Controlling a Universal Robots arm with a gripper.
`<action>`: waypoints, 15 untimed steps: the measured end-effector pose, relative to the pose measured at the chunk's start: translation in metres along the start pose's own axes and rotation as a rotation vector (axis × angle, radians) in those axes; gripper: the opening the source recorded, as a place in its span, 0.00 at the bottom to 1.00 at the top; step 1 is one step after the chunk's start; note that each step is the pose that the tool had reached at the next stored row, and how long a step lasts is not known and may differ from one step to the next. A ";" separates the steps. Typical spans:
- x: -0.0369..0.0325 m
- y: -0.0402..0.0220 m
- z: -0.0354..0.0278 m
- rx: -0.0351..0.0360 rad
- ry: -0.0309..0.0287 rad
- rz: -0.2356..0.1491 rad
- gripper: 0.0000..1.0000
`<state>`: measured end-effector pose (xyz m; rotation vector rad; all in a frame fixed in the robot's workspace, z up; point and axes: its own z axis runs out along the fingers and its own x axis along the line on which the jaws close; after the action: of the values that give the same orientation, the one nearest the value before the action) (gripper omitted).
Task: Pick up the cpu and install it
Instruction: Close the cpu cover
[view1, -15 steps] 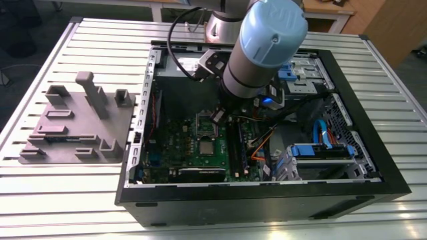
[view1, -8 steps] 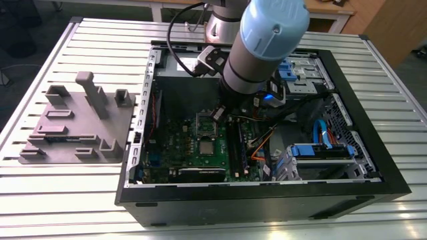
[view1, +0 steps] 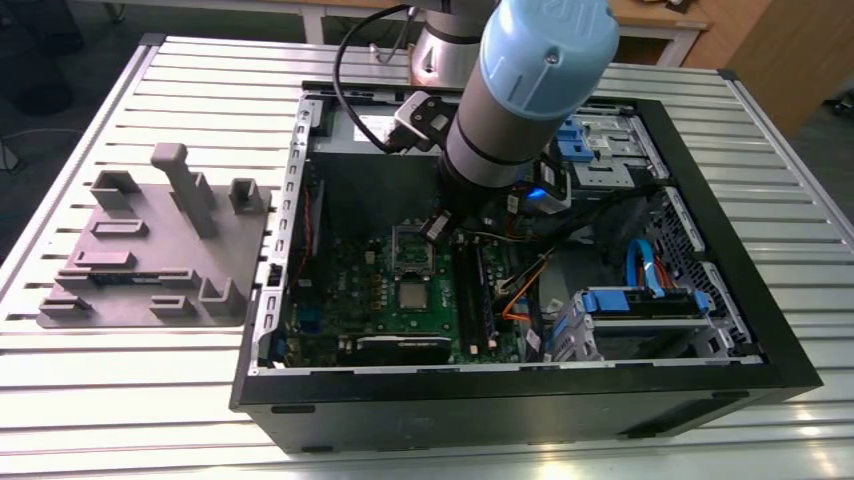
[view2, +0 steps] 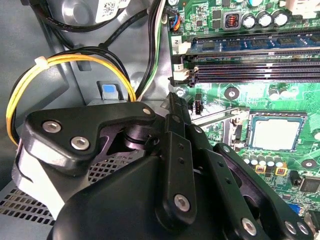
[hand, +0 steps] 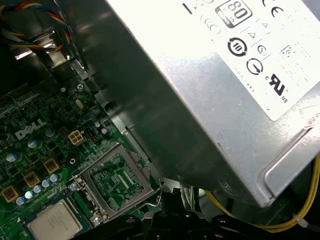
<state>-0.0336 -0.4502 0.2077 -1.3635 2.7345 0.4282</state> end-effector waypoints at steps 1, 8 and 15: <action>0.0000 0.0000 0.0000 0.0000 0.0001 0.000 0.10; 0.0000 0.0001 0.0000 0.0000 0.0000 0.000 0.10; -0.0001 0.0002 -0.0005 0.0134 0.0175 0.002 0.10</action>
<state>-0.0336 -0.4502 0.2083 -1.3686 2.7474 0.3991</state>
